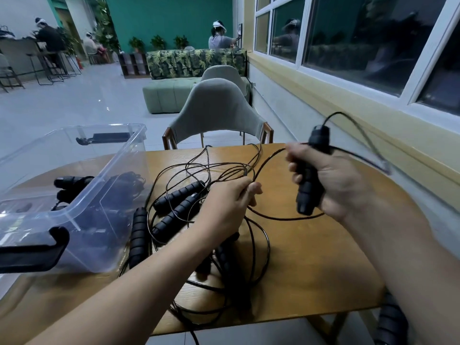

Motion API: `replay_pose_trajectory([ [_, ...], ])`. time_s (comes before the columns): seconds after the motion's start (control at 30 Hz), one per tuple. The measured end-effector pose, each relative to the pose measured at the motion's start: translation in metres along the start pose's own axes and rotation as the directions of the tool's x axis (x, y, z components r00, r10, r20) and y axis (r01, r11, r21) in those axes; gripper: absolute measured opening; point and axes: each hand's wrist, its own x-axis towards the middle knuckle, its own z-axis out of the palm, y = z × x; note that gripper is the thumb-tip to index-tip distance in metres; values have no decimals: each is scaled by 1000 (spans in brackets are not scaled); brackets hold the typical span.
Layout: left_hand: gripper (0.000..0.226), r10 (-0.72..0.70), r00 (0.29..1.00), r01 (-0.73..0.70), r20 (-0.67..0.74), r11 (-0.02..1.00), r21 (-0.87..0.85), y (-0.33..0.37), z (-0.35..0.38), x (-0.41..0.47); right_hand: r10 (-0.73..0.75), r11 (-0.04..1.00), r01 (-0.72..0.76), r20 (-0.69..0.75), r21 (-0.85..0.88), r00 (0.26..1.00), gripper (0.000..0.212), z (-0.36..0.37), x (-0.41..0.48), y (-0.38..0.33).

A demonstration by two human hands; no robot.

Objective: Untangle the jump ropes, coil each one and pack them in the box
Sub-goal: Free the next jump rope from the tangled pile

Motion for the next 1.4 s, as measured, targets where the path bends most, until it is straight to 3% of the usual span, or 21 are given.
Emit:
replay_pose_trajectory([
  [0.07,28,7,1000,-7,-11,1000,-13,2,-2,1,-7,994,12,47,-108,999,15,8,-2,14],
  [0.2,23,51,999,-51,-9,998,33,5,-5,-2,-8,973,34,114,-228,993,34,21,-6,34],
  [0.37,17,112,993,-110,-30,993,51,0,-8,-2,-85,947,112,101,-303,991,29,29,-8,36],
  [0.6,14,118,993,-114,-27,988,107,-18,-6,3,-132,961,155,116,-230,985,25,28,-15,15],
  [0.7,12,110,993,-105,-46,989,106,-23,-8,6,-173,972,179,52,-152,983,16,20,-15,-4],
  [0.87,14,114,992,-109,-48,989,105,-26,-9,8,-161,986,162,-37,33,986,19,-1,-8,-24],
  [1.07,15,111,991,-104,-70,990,97,-24,-3,10,-140,984,151,-118,95,983,17,-5,2,-18],
  [1.17,16,102,992,-96,-73,992,76,-23,-3,9,-82,994,89,-116,61,990,15,1,5,-4],
  [1.4,19,106,992,-100,-65,991,87,-15,-5,6,-38,981,51,72,-185,997,21,23,1,45],
])
